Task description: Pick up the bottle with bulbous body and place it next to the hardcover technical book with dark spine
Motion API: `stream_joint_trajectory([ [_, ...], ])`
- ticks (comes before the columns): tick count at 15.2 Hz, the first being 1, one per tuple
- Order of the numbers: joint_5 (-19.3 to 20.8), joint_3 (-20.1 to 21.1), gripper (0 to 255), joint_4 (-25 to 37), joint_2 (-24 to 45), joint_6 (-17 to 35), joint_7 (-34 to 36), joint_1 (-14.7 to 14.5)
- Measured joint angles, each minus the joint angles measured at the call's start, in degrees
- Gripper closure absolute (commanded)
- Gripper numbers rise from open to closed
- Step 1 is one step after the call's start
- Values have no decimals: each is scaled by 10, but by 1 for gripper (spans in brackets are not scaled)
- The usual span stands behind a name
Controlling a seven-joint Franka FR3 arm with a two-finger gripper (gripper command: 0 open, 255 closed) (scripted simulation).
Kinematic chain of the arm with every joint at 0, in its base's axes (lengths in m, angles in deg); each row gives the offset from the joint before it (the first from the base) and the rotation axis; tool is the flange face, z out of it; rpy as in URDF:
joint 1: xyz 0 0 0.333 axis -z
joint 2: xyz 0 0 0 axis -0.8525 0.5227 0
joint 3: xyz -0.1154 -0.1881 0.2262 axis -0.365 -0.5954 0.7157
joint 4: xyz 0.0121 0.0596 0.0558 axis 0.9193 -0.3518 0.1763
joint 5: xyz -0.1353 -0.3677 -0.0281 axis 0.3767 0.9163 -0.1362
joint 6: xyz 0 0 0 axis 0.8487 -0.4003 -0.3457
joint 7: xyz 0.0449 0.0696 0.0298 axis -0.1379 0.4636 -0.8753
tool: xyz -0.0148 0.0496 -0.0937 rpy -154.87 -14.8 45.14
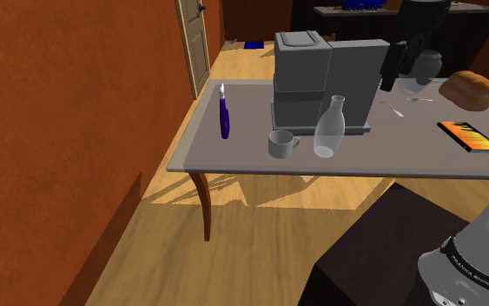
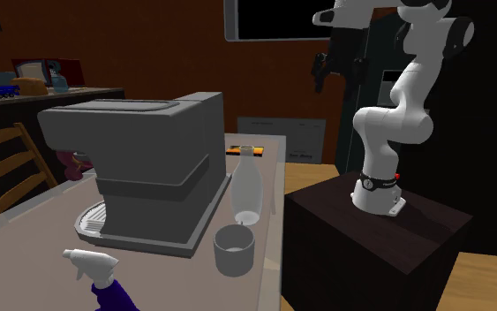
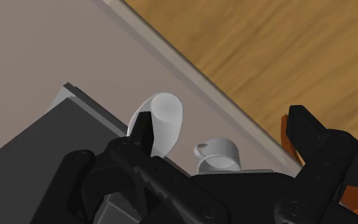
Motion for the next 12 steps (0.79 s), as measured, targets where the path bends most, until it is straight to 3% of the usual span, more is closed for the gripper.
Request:
stream_joint_trajectory([
  [3, 3, -10, 0, 4, 23, 17, -9, 3],
  [12, 7, -76, 0, 64, 197, 108, -77, 19],
])
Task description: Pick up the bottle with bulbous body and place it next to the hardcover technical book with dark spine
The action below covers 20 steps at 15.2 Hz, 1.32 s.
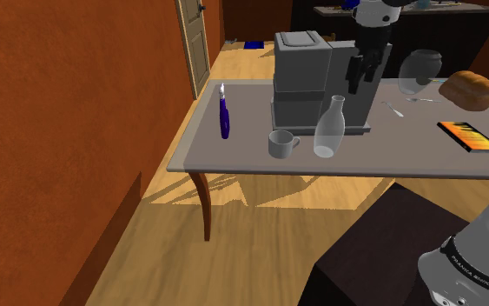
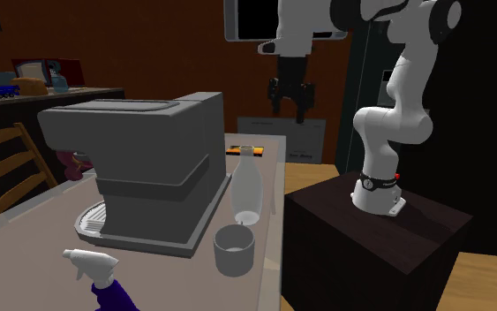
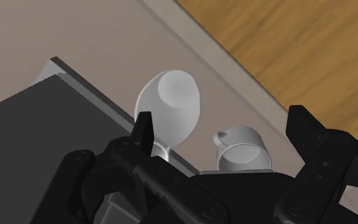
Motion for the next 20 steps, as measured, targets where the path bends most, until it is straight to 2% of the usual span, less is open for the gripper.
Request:
stream_joint_trajectory([
  [12, -47, -55, 0, 158, 249, 54, -98, 23],
  [20, -49, -57, 0, 120, 265, 106, -102, 25],
])
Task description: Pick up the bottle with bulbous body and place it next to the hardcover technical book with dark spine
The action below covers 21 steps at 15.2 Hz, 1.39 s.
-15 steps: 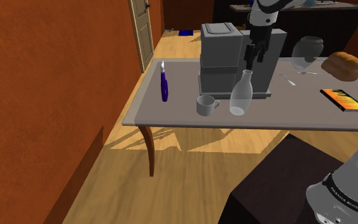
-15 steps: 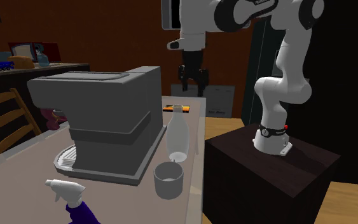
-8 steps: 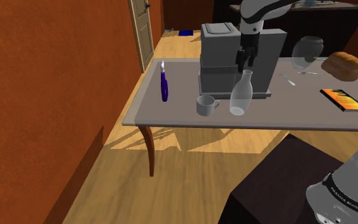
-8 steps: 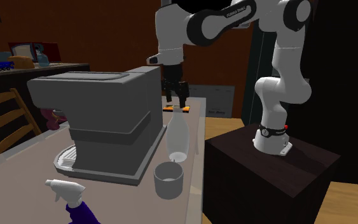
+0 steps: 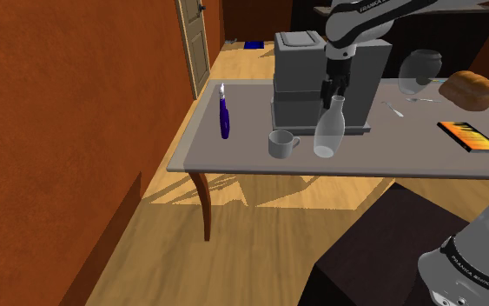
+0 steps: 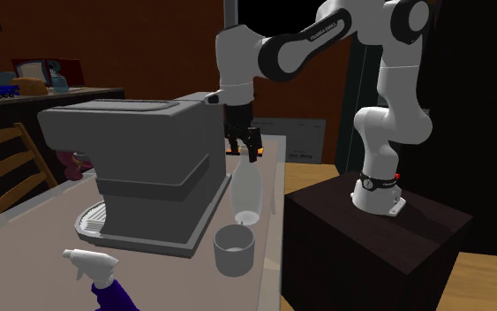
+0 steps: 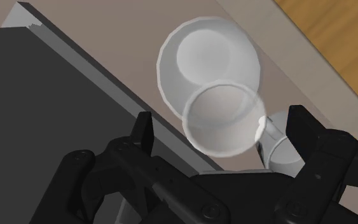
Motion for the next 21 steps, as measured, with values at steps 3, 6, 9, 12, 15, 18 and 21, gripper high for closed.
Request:
stream_joint_trajectory([
  [3, 0, 0, 0, -1, 1, 2, 0, 0],
  [6, 0, 0, 255, -1, 1, 3, 0, 0],
  [9, 0, 0, 255, -1, 1, 3, 0, 0],
  [12, 0, 0, 255, -1, 1, 3, 0, 0],
  [15, 0, 0, 255, -1, 1, 3, 0, 0],
  [18, 0, 0, 255, 6, -1, -7, 0, 0],
  [21, 1, 0, 255, 21, -6, -27, 0, 0],
])
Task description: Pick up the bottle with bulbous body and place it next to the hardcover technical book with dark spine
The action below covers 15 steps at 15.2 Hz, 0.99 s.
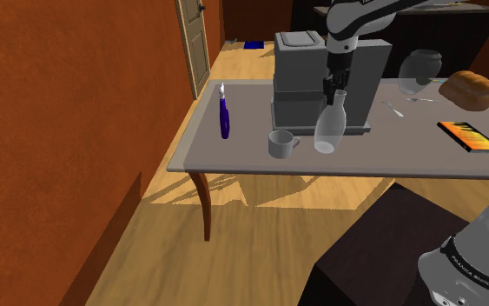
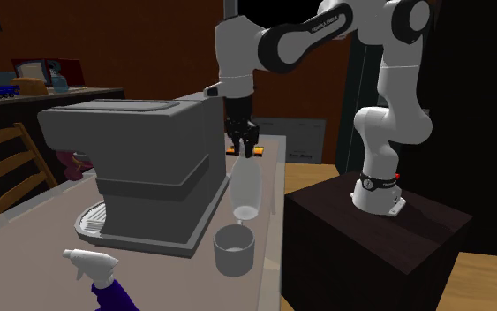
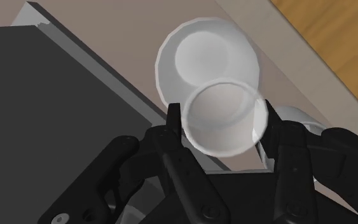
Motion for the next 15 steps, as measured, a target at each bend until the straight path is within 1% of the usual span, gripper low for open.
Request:
stream_joint_trajectory([
  [6, 2, 0, 255, 31, -12, -44, -1, 0],
  [15, 2, 1, 255, 96, -17, -112, -1, -1],
])
